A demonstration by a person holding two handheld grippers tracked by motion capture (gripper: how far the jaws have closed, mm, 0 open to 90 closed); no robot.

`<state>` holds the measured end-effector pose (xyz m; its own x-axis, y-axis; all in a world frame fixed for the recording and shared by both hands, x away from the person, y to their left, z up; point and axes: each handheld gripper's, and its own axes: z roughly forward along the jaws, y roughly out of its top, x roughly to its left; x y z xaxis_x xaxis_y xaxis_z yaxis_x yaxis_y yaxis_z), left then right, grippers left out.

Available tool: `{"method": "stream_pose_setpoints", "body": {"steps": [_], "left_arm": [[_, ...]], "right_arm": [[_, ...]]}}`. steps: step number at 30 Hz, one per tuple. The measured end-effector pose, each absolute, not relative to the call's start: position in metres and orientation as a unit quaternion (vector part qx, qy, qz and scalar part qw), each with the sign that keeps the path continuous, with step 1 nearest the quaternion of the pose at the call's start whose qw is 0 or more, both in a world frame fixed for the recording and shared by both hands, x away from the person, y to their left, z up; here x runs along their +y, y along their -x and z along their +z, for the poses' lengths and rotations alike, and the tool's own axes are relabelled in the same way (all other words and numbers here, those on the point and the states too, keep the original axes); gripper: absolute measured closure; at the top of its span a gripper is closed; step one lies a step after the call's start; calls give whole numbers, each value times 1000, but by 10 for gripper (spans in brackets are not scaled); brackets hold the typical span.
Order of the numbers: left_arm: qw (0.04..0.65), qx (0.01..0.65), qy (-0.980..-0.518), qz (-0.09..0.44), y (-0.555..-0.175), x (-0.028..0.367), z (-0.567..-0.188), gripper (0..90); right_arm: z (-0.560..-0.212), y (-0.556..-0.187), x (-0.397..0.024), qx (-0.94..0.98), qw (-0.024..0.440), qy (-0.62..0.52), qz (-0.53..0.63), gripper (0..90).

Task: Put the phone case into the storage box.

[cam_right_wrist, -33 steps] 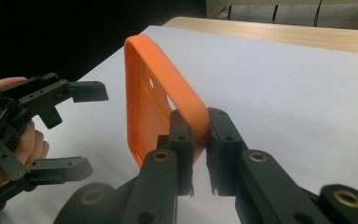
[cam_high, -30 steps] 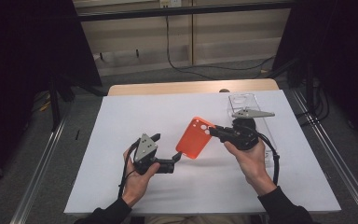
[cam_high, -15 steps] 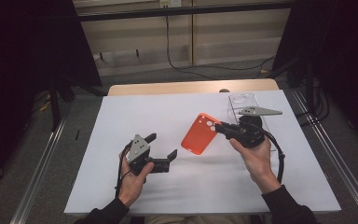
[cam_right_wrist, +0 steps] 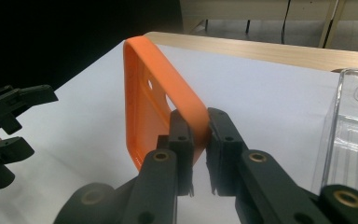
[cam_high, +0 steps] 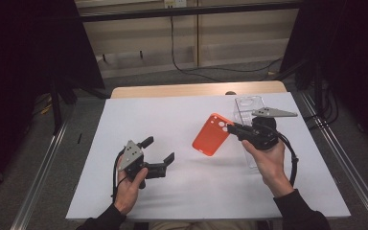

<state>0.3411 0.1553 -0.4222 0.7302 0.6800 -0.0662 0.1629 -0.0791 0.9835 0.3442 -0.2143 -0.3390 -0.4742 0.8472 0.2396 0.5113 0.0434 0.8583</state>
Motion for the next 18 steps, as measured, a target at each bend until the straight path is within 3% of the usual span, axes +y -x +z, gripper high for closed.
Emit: {"method": "stream_pose_setpoints", "body": {"steps": [18], "left_arm": [[601, 318, -692, 243, -337, 195, -429, 28]], "right_arm": [[-329, -347, -229, 696, 201, -485, 491, 814]]}}
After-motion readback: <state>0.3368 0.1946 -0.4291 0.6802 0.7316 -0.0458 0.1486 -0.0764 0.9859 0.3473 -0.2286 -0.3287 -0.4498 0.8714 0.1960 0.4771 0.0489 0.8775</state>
